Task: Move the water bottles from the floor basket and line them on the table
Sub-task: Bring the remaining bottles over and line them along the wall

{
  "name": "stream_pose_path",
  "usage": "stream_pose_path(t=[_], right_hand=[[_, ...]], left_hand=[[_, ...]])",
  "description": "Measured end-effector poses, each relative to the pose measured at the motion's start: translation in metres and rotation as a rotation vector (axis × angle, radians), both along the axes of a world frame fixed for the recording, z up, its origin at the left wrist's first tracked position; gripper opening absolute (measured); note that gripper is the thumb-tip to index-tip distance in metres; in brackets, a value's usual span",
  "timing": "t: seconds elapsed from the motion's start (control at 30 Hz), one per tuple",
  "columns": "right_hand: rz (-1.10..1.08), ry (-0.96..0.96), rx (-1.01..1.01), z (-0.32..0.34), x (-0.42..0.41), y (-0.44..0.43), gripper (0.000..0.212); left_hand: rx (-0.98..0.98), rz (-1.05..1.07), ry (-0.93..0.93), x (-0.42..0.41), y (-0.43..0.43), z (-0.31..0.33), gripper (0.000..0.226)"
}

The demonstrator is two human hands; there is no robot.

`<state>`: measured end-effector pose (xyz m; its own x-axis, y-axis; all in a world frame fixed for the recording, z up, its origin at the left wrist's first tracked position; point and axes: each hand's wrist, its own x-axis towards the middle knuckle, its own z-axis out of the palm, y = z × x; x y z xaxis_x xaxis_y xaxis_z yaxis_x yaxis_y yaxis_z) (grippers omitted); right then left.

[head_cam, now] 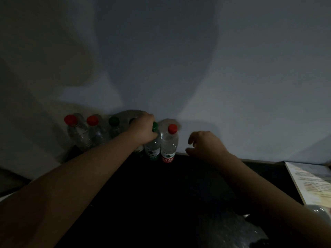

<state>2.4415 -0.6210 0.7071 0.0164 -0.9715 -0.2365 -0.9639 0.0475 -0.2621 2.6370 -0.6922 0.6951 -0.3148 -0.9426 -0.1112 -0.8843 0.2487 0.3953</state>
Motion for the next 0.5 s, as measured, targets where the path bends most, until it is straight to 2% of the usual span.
stream_pose_path(t=[0.2, 0.33, 0.5], right_hand=[[-0.031, 0.023, 0.004, 0.024, -0.021, 0.081, 0.025], [-0.091, 0.06, -0.012, 0.033, -0.03, 0.139, 0.023], [-0.202, 0.016, 0.006, 0.042, -0.045, 0.214, 0.023]], left_hand=[[-0.102, -0.003, 0.033, 0.006, 0.062, 0.031, 0.029], [-0.03, -0.099, 0.195, -0.002, 0.124, 0.036, 0.02], [0.064, -0.242, 0.26, -0.03, 0.182, 0.039, 0.034]])
